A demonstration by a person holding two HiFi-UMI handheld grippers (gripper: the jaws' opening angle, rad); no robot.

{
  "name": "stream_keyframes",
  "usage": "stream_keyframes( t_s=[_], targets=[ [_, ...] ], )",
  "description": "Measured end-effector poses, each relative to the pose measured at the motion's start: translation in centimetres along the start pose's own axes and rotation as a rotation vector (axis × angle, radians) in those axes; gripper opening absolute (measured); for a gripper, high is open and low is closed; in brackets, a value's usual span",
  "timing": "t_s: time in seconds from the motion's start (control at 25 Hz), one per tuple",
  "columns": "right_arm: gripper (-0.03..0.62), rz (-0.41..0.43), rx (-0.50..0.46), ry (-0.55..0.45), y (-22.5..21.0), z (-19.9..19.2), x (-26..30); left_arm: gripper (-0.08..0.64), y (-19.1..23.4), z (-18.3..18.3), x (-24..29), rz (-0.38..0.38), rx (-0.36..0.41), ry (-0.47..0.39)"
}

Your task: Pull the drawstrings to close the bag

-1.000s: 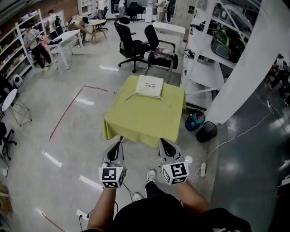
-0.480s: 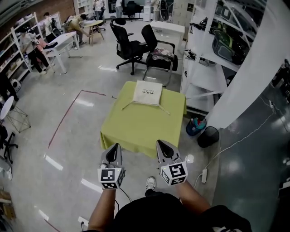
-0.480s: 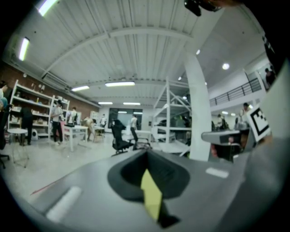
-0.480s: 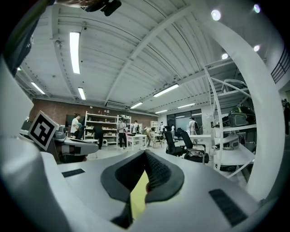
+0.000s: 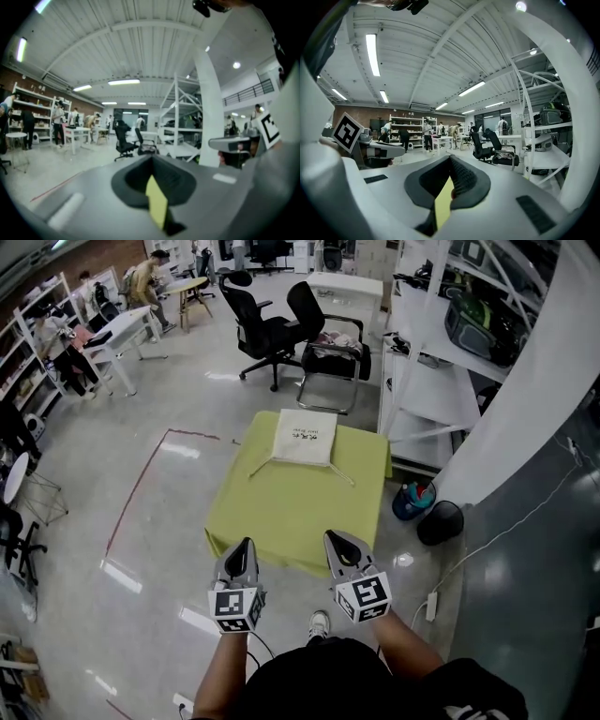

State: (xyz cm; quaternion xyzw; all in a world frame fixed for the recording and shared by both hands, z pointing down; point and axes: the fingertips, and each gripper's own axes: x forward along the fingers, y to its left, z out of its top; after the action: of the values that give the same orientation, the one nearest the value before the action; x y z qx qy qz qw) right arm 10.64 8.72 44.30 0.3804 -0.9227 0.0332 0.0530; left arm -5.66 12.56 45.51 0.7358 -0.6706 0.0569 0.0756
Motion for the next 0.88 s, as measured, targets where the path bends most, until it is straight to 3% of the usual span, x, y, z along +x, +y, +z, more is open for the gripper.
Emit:
stream_keyframes(
  t_s=[0.4,0.72,0.88],
  targets=[
    [-0.011,0.036,-0.002,0.005,-2.9,-0.2,3.0,0.005,0.5,0.1,3.9,0.018,0.026,0.024],
    [-0.011,0.039,-0.003,0.009,-4.4,0.1,5.3,0.005,0.9,2.1,7.2,-0.025,0.053,-0.019],
    [-0.011,0.019,-0.012,0.028,-5.9,-0.3,7.2,0.005,1.6,2.8,9.4,-0.050,0.021,-0.023]
  ],
)
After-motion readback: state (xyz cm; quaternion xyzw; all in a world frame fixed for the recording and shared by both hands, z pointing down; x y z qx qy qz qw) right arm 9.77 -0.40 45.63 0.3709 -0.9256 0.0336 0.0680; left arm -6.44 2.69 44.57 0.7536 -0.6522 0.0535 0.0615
